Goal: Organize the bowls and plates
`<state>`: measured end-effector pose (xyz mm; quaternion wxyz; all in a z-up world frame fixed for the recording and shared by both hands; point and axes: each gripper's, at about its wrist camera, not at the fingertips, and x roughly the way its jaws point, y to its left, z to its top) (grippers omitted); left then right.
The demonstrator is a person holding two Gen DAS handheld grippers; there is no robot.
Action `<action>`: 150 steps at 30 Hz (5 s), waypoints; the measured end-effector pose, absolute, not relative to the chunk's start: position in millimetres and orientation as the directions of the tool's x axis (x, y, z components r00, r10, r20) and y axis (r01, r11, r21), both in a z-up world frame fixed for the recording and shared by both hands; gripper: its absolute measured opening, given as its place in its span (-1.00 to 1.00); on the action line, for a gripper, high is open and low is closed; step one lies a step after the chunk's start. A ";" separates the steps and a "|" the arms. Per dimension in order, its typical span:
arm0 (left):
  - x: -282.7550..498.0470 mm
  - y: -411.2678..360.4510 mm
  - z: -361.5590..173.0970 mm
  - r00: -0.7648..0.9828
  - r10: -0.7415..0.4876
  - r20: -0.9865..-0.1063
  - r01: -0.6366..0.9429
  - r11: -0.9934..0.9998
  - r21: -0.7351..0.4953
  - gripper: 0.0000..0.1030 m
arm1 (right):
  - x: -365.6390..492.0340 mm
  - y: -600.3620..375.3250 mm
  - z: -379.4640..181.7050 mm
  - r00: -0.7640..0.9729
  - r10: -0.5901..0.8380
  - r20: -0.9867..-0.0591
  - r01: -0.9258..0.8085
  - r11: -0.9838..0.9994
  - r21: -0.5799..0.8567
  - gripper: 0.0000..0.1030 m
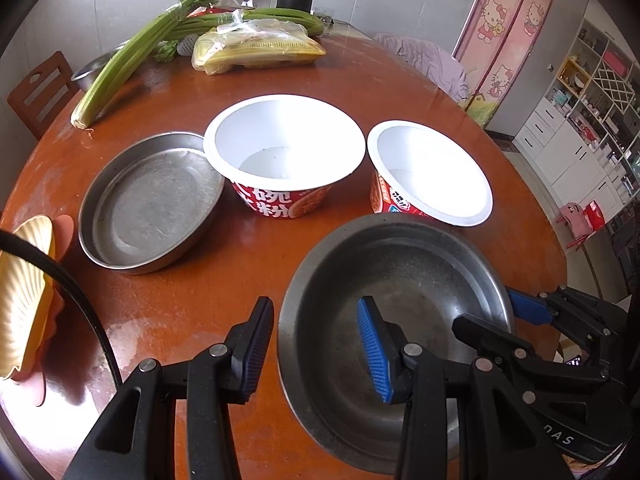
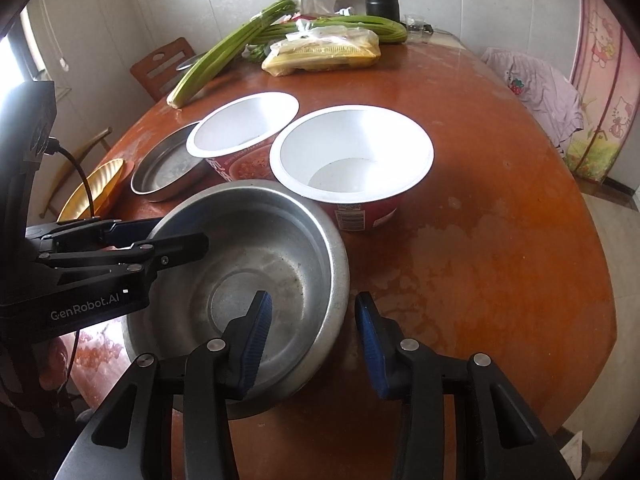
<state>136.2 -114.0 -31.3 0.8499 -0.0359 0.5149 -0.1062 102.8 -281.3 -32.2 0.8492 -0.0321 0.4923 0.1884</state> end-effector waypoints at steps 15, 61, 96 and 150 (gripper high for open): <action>120.1 -97.1 -15.5 0.468 -0.207 -0.859 0.117 0.978 -0.172 -0.31 | 94.6 -260.3 -17.8 0.463 0.300 -0.834 -0.402 0.910 0.104 -0.29; 87.6 -92.8 -33.0 0.451 -0.188 -0.872 0.154 0.979 -0.131 -0.29 | 70.8 -246.9 -33.4 0.409 0.313 -0.857 -0.429 0.895 0.122 -0.26; 87.0 -85.7 -4.0 0.521 -0.181 -0.834 0.141 0.982 -0.125 -0.07 | 73.5 -265.9 -15.6 0.475 0.355 -0.805 -0.395 0.904 0.166 -0.17; 199.5 -139.2 -7.7 0.349 -0.468 -0.812 0.176 0.884 -0.433 -0.07 | 208.7 -322.3 -15.8 0.512 0.211 -0.833 -0.296 0.953 0.059 -0.16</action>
